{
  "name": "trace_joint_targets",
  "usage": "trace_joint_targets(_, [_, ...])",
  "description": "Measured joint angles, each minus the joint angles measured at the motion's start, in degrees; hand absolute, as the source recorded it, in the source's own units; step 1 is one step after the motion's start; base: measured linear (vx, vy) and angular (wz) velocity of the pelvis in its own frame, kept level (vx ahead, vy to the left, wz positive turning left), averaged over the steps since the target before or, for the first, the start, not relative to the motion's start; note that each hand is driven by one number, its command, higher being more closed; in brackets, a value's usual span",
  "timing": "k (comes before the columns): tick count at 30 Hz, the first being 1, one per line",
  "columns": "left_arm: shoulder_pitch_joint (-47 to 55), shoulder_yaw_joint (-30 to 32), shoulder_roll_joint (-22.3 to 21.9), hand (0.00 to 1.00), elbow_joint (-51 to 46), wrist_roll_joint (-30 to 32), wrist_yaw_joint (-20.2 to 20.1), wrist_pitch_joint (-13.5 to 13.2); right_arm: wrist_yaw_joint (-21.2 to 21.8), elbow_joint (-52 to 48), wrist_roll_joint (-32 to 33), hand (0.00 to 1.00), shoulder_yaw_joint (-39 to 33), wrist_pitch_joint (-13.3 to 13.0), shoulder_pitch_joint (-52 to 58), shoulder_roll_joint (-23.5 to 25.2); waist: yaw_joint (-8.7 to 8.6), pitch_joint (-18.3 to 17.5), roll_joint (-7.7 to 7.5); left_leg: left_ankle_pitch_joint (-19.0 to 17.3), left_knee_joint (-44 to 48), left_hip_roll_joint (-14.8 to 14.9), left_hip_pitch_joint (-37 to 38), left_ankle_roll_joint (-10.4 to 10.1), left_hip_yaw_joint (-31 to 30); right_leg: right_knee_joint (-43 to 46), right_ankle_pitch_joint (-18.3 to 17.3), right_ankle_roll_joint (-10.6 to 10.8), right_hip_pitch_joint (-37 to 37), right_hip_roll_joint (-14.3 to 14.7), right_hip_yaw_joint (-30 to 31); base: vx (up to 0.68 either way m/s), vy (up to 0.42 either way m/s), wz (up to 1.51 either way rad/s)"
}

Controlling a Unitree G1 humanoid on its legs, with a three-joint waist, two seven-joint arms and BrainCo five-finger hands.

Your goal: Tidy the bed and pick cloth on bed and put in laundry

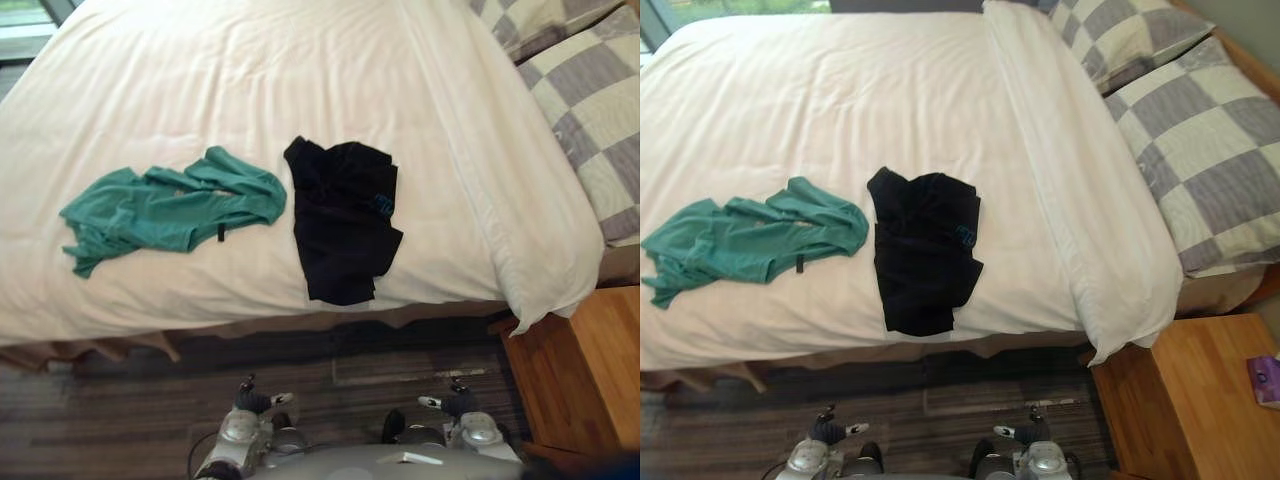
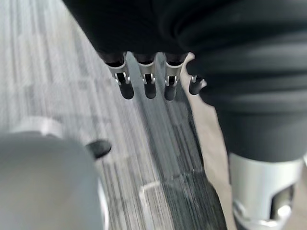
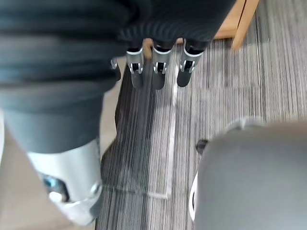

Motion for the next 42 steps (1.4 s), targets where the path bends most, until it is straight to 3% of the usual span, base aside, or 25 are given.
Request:
trace_joint_targets(3, [-0.85, -2.39, -0.60, 0.00, -1.15, -0.09, 0.14, -0.30, -0.24, 1.28, 0.02, 0.00, -2.75, 0.04, -1.46, -2.22, -0.31, 1.38, 1.24, -1.36, 6.69, -0.95, -5.15, -1.96, -0.75, 7.35, -2.83, 0.72, -4.07, -3.54, -1.24, -0.14, 0.072, 0.44])
trace_joint_targets(6, [-1.02, -1.97, 0.34, 0.00, -1.05, -0.38, 0.34, -0.23, -1.44, 1.45, 1.12, 0.00, -5.56, 1.03, -1.70, -2.25, 0.12, 1.47, 1.59, -2.30, 5.72, -0.68, -5.84, 0.09, 1.69, 9.06, -3.12, 1.02, -6.30, -4.67, -0.37, -0.09, 0.096, -0.03])
trace_joint_targets(7, [-1.02, -1.43, 0.85, 0.00, -0.93, -0.45, 0.29, -0.11, -1.58, 1.55, 1.42, 0.00, -6.60, 1.24, -1.52, -1.99, 0.00, 1.69, 0.77, -3.24, 5.98, -0.79, -5.61, 0.33, 2.29, 9.28, -2.76, 1.09, -6.12, -6.31, -0.76, -0.05, 0.099, -0.11])
trace_joint_targets(8, [-0.79, -0.52, 0.77, 0.00, -0.79, -0.46, 0.31, -0.15, -1.72, 1.50, 1.75, 0.00, -8.15, 1.26, -0.83, -1.83, -0.12, 1.86, 0.46, -5.57, 9.00, 1.02, -5.71, 1.09, 2.89, 9.96, -2.61, 1.22, -6.00, -6.84, -0.34, -0.04, 0.087, -0.14])
trace_joint_targets(11, [-0.80, 0.07, 0.87, 0.00, 0.89, -0.44, 0.35, -0.24, -2.40, 1.51, 2.21, 0.00, -9.75, 1.70, 0.55, -2.51, -1.48, 1.57, 0.88, -6.92, 13.72, 6.04, -6.44, 1.54, 1.72, 11.10, -2.10, 2.59, -5.86, -9.22, -0.17, -0.01, 0.185, 0.01])
trace_joint_targets(13, [-0.79, 0.47, 0.82, 0.00, 1.16, -0.43, 0.39, -0.36, -2.65, 1.56, 2.36, 0.00, -10.45, 2.06, 1.79, -2.92, -1.98, 1.41, 1.14, -6.63, 13.80, 10.23, -6.50, 1.92, -2.11, 10.76, -0.93, 6.34, -6.02, -12.73, 1.24, -0.01, 0.404, 0.07])
trace_joint_targets(14, [-0.76, 0.47, 0.78, 0.00, 1.15, -0.47, 0.41, -0.41, -2.78, 1.45, 2.41, 0.00, -10.59, 1.96, 2.07, -2.99, -1.99, 1.26, 1.39, -6.61, 13.71, 10.60, -6.61, 1.94, -3.34, 10.61, -0.64, 7.20, -5.99, -13.28, 1.32, 0.02, 0.535, 0.14])
trace_joint_targets(15, [-0.53, 0.43, 0.56, 0.00, 1.19, -0.47, 0.43, -0.47, -2.82, 1.61, 2.40, 0.00, -10.33, 2.08, 2.42, -3.45, -2.01, 0.72, 2.18, -6.39, 13.44, 11.06, -6.94, 1.61, -6.47, 9.50, 0.69, 9.82, -5.74, -14.36, 1.65, 0.03, 0.629, 0.16])
trace_joint_targets(16, [-0.06, 0.39, -0.05, 0.00, 1.23, -0.49, 0.43, -0.37, -2.84, 1.61, 2.38, 0.00, -9.67, 2.07, 2.74, -4.27, -2.10, -0.17, 3.60, -5.82, 12.29, 11.08, -7.15, 0.16, -7.24, 7.19, 2.64, 11.41, -4.99, -14.48, 1.70, 0.05, 0.823, 0.21])
trace_joint_targets(17, [0.21, 0.05, 0.17, 0.00, 1.31, -0.49, 0.38, -0.34, -2.74, 2.28, 2.12, 0.00, -9.22, 2.09, 2.60, -4.39, -2.09, -1.21, 3.91, -8.04, 11.89, 10.30, -7.31, -8.50, -6.81, 3.75, 4.48, 12.19, -4.30, -15.19, 2.31, 0.08, 0.762, 0.28])
trace_joint_targets(18, [-0.05, -0.38, 1.97, 0.00, 0.92, -0.68, 0.46, -0.65, -2.58, 3.27, 1.53, 0.00, -8.25, 2.34, 2.53, -2.36, -1.95, -2.02, 0.57, -8.14, 12.57, 6.06, -8.49, -7.08, -5.75, -2.03, 7.82, 12.23, -3.09, -16.06, 5.78, 0.11, 0.621, 0.21])
trace_joint_targets(19, [-0.06, -0.65, 3.99, 0.00, 1.15, -1.04, 0.47, -0.73, -2.07, 3.26, 0.57, 0.00, -7.25, 2.38, 1.86, -1.42, -1.39, -3.15, -1.34, -8.41, 13.10, 4.23, -9.58, -6.58, -4.89, -4.76, 13.77, 10.17, -3.22, -16.12, 5.14, 0.10, 0.511, -0.13])
trace_joint_targets(20, [0.09, -0.68, 5.45, 0.00, 1.25, -1.78, 0.51, -0.58, -1.89, 3.06, 0.33, 0.00, -4.97, 2.38, 0.16, -1.23, -0.23, -3.15, -1.29, -8.19, 12.51, 4.63, -9.00, -5.57, -2.50, -5.84, 21.37, 4.95, -4.62, -15.59, 4.46, 0.06, 0.410, -0.43])
trace_joint_targets(21, [0.20, -0.68, 5.83, 0.00, 1.22, -1.80, 0.54, -0.55, -1.88, 2.84, 0.33, 0.00, -3.56, 2.41, -0.57, -1.06, 0.22, -3.12, -1.24, -7.62, 11.42, 4.97, -8.00, -4.57, -0.87, -5.55, 23.23, 1.75, -5.48, -15.36, 3.18, 0.03, 0.398, -0.76])
trace_joint_targets(22, [1.01, -0.45, 6.41, 0.00, 1.17, -1.80, 0.60, -0.58, -1.85, 1.66, -0.21, 0.00, 0.00, 2.43, -2.15, 0.13, 0.83, -3.08, -1.10, -6.44, 7.70, 5.12, -5.13, -2.83, 1.99, -2.65, 21.46, -0.16, -6.83, -14.31, -1.01, 0.03, 0.253, -0.54])
trace_joint_targets(23, [1.26, -0.21, 6.51, 0.00, 1.18, -1.80, 0.59, -0.56, -1.84, 1.10, -0.49, 0.00, 1.29, 2.40, -2.42, 0.61, 0.75, -3.03, -0.99, -5.92, 6.40, 5.20, -4.27, -2.24, 2.54, -1.23, 20.04, 0.22, -6.98, -13.54, -1.97, 0.03, 0.220, -0.44])
trace_joint_targets(24, [1.51, 0.07, 6.30, 0.00, 1.20, -1.82, 0.49, -0.37, -1.32, -0.76, -1.49, 0.00, 4.76, 1.97, -3.08, 2.14, 0.74, -2.74, -0.38, -4.39, 3.03, 4.90, -2.08, -1.71, 3.58, 2.70, 13.80, 1.14, -6.98, -9.80, -3.43, 0.01, 0.151, -0.17])
trace_joint_targets(25, [1.50, -0.04, 5.78, 0.00, 1.16, -1.84, 0.45, -0.36, -1.11, -2.40, -1.86, 0.00, 7.46, 1.18, -3.68, 3.08, 0.74, -2.49, 0.25, -3.05, 0.66, 4.42, -0.92, -1.17, 4.11, 5.79, 7.38, 0.81, -7.40, -5.91, -1.84, -0.01, 0.112, -0.11])
trace_joint_targets(26, [1.40, -0.09, 5.54, 0.00, 1.14, -1.84, 0.43, -0.36, -1.07, -3.19, -1.87, 0.00, 8.02, 0.87, -3.69, 3.33, 0.70, -2.32, 0.52, -2.61, -0.04, 4.17, -0.64, -1.09, 4.14, 6.45, 5.27, 0.98, -7.50, -4.32, -0.28, -0.04, 0.063, 0.03])
trace_joint_targets(27, [1.33, -0.10, 4.81, 0.00, 1.16, -1.84, 0.45, -0.35, -1.07, -4.49, -1.86, 0.00, 8.90, -0.11, -3.67, 3.82, 0.50, -2.04, 0.68, -1.64, -1.55, 2.97, -0.24, -1.05, 3.85, 6.54, 0.32, 2.20, -7.06, -0.55, 4.45, -0.05, -0.001, 0.13])
trace_joint_targets(28, [1.28, -0.13, 4.48, 0.00, 1.18, -1.83, 0.46, -0.34, -1.10, -4.95, -1.86, 0.00, 9.32, -0.20, -3.64, 3.81, 0.40, -2.17, 0.01, -1.41, -1.83, 2.10, -0.13, -1.07, 3.73, 5.62, -1.23, 2.01, -6.59, 0.22, 5.80, -0.06, -0.002, 0.13])
trace_joint_targets(29, [1.13, -0.14, 3.58, 0.00, 1.16, -1.77, 0.48, -0.30, -1.37, -5.22, -1.87, 0.00, 9.45, -0.28, -3.50, 3.53, 0.30, -1.26, 1.36, -0.29, -3.10, 2.09, 0.57, -0.61, 3.35, 4.61, -0.68, 1.92, -6.08, 0.70, 5.72, -0.04, -0.029, 0.06])
trace_joint_targets(30, [1.13, -0.12, 3.22, 0.00, 1.17, -1.73, 0.57, -0.29, -1.42, -5.04, -1.87, 0.00, 9.50, -0.27, -3.44, 3.58, 0.29, -0.99, 1.53, 0.45, -4.44, 2.08, 1.46, -0.22, 3.44, 4.16, -0.57, 1.82, -5.48, 0.97, 5.60, -0.03, -0.022, 0.03])
trace_joint_targets(36, [0.84, 0.07, 0.57, 0.00, 1.11, -2.06, 1.25, -0.52, -2.49, -1.79, -1.87, 0.00, 9.92, -0.17, -1.85, 2.84, 0.23, -0.50, 0.18, 2.47, -10.02, 1.98, 6.03, 0.68, 6.37, -1.06, 2.74, 1.93, -2.91, 2.74, 7.64, 0.02, -0.006, -0.24])
trace_joint_targets(42, [0.97, 0.62, 0.50, 0.00, 1.19, -2.10, 1.09, -0.54, -3.64, -0.20, -0.30, 0.00, 4.11, -0.10, -0.14, 2.39, 0.04, -0.97, -1.35, 2.54, -10.55, -1.06, 8.63, 0.58, 8.00, -9.96, 7.83, 3.92, 2.45, 0.81, 9.43, 0.02, 0.108, -0.13])
